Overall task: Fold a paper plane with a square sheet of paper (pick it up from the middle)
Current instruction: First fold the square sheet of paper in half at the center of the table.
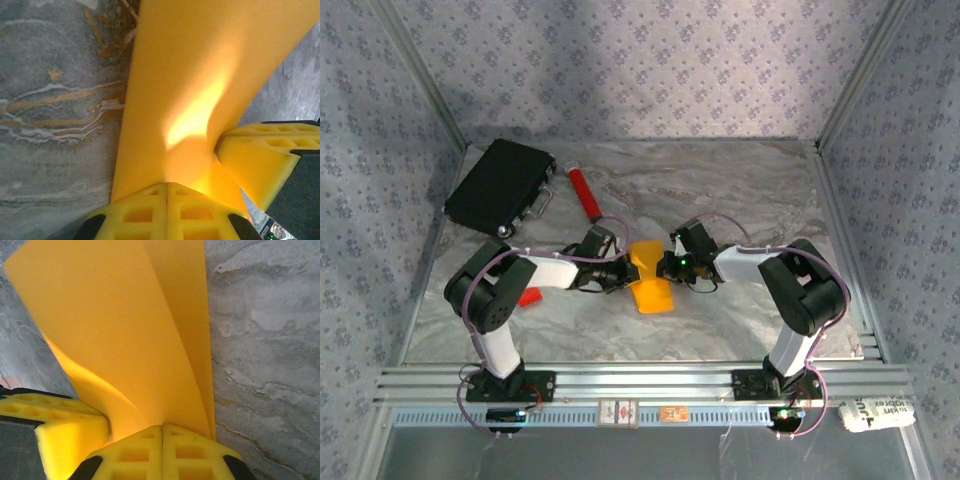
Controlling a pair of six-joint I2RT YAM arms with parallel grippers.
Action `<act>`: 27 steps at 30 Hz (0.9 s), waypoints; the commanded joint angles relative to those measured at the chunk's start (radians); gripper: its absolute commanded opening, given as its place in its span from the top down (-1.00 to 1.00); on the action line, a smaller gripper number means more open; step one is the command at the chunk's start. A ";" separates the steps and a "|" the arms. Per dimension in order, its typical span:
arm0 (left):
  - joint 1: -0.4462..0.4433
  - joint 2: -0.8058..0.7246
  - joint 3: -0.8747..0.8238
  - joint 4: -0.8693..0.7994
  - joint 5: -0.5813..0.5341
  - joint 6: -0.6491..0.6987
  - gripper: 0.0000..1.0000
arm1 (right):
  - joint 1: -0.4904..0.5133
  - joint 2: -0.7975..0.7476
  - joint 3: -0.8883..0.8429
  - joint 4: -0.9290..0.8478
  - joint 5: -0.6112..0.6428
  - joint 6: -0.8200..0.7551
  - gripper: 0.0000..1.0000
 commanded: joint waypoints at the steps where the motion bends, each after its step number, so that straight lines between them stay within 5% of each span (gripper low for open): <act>1: 0.003 -0.009 0.006 -0.089 -0.046 0.049 0.96 | -0.005 0.026 -0.024 -0.122 0.063 -0.011 1.00; 14: 0.049 0.022 0.134 -0.098 0.038 0.068 0.85 | -0.005 0.025 -0.017 -0.130 0.060 -0.017 1.00; 27: 0.076 0.075 0.076 -0.137 -0.026 0.099 0.87 | -0.003 0.017 -0.030 -0.137 0.068 -0.020 1.00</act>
